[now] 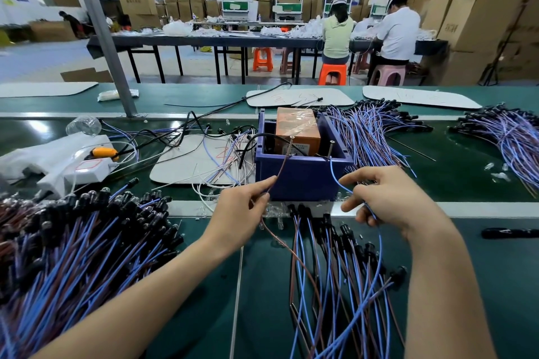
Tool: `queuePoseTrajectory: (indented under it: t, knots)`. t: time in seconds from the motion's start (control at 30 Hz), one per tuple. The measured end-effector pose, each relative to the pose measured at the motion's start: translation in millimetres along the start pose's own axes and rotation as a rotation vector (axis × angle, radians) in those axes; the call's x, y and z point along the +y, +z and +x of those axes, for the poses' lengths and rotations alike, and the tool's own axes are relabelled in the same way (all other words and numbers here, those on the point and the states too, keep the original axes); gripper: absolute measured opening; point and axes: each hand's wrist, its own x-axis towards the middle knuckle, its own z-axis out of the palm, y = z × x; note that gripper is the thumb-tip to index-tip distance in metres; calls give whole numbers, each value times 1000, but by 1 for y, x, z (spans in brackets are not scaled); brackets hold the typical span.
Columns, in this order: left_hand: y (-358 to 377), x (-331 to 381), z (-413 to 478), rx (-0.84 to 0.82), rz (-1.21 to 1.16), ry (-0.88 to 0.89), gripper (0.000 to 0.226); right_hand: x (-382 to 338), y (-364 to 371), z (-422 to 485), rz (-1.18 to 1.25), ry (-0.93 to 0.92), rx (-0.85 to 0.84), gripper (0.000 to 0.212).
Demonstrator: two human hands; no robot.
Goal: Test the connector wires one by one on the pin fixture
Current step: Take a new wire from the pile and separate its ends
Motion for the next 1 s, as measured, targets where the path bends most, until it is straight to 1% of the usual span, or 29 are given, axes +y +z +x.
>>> queuePoseTrajectory:
  t: [0.27,0.47,0.77,0.87,1.0]
  knots:
    - [0,2,-3,-21,-4,-7,42,0,0,-1,3,11,-1,34]
    - [0,9,-7,-1,7,31,41,-1,0,-2,-13,10,0,35]
    - [2,7,-5,13,2,31,40,-1,-2,-4,-42,13,-9,35]
    - [1,9,-5,50,-74,14,37,-3,-3,-5,-10,12,-4,31]
    - [-11,23,-1,118,-270,-18,33,-6,-13,-8,-27,-39,91,26]
